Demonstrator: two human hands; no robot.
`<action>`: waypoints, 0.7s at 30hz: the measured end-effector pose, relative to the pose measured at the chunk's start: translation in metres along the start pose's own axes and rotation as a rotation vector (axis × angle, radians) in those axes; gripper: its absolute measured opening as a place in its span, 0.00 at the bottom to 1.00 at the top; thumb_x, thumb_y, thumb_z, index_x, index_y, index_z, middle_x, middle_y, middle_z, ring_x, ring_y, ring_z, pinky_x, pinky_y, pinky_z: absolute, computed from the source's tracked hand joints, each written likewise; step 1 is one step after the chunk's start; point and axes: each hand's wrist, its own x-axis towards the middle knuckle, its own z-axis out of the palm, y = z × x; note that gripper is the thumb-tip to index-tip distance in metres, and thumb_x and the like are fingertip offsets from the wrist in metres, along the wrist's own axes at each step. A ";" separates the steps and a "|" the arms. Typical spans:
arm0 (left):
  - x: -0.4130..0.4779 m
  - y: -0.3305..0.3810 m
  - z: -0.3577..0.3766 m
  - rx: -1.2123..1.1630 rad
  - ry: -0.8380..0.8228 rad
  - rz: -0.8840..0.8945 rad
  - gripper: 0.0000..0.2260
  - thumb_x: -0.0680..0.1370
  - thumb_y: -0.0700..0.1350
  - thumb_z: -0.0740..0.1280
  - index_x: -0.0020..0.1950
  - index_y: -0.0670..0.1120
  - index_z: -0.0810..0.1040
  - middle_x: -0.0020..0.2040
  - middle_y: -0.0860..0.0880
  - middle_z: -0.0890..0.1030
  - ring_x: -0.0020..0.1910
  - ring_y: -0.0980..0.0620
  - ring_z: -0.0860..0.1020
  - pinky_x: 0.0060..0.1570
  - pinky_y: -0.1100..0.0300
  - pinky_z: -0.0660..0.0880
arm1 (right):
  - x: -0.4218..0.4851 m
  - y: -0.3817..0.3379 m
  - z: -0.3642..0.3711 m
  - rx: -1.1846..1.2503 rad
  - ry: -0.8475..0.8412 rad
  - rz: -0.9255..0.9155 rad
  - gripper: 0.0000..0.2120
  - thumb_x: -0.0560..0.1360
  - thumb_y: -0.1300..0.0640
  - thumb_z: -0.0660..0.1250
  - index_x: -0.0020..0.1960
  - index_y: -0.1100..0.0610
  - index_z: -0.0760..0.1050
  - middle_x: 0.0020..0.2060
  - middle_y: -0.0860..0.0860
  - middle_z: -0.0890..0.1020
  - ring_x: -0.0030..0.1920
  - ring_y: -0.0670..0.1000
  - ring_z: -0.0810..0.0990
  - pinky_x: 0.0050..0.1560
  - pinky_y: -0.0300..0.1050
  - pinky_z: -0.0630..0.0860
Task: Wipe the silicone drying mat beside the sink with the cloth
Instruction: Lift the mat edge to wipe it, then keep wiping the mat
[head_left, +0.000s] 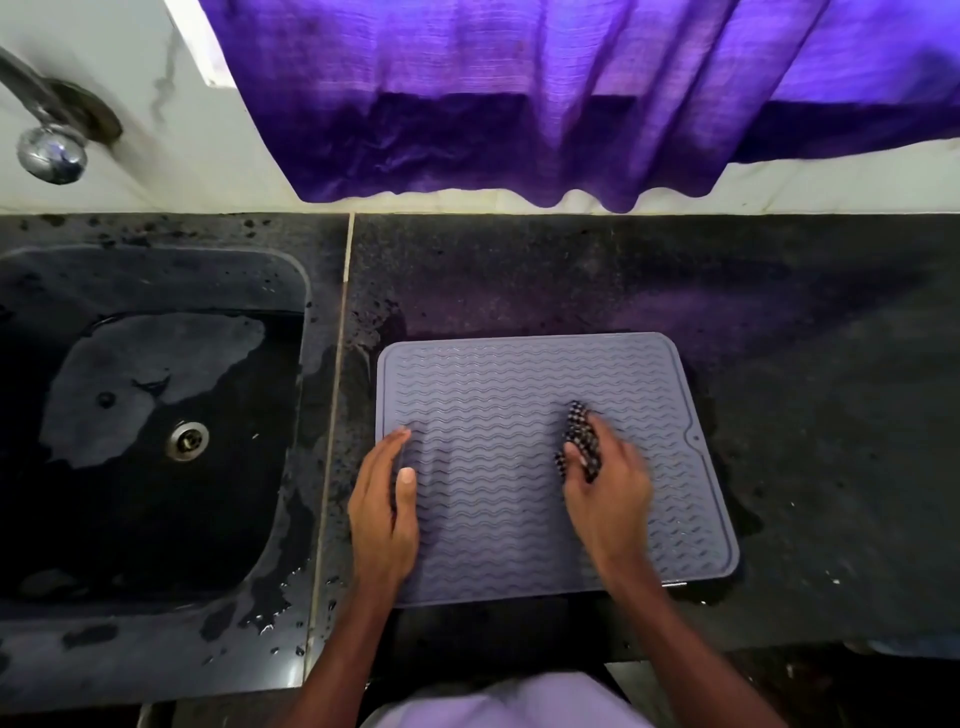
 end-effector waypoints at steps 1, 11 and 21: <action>0.000 0.000 0.000 0.001 -0.002 -0.005 0.22 0.84 0.51 0.55 0.68 0.38 0.76 0.68 0.46 0.78 0.69 0.51 0.75 0.70 0.57 0.69 | -0.006 -0.009 0.006 0.013 -0.011 -0.013 0.23 0.75 0.56 0.70 0.69 0.58 0.73 0.52 0.58 0.80 0.48 0.48 0.73 0.49 0.39 0.68; 0.001 -0.003 0.000 0.090 -0.049 0.046 0.33 0.83 0.64 0.52 0.70 0.38 0.74 0.69 0.43 0.77 0.69 0.47 0.74 0.72 0.63 0.65 | -0.035 -0.076 0.052 0.123 -0.203 -0.150 0.23 0.74 0.54 0.68 0.69 0.52 0.72 0.53 0.55 0.80 0.51 0.54 0.79 0.54 0.48 0.77; -0.002 -0.008 0.003 0.160 -0.101 0.068 0.31 0.83 0.63 0.54 0.72 0.40 0.73 0.72 0.44 0.73 0.73 0.47 0.70 0.74 0.63 0.62 | 0.035 -0.060 0.003 0.328 -0.283 0.063 0.18 0.76 0.52 0.70 0.65 0.50 0.75 0.49 0.45 0.82 0.45 0.44 0.82 0.41 0.35 0.78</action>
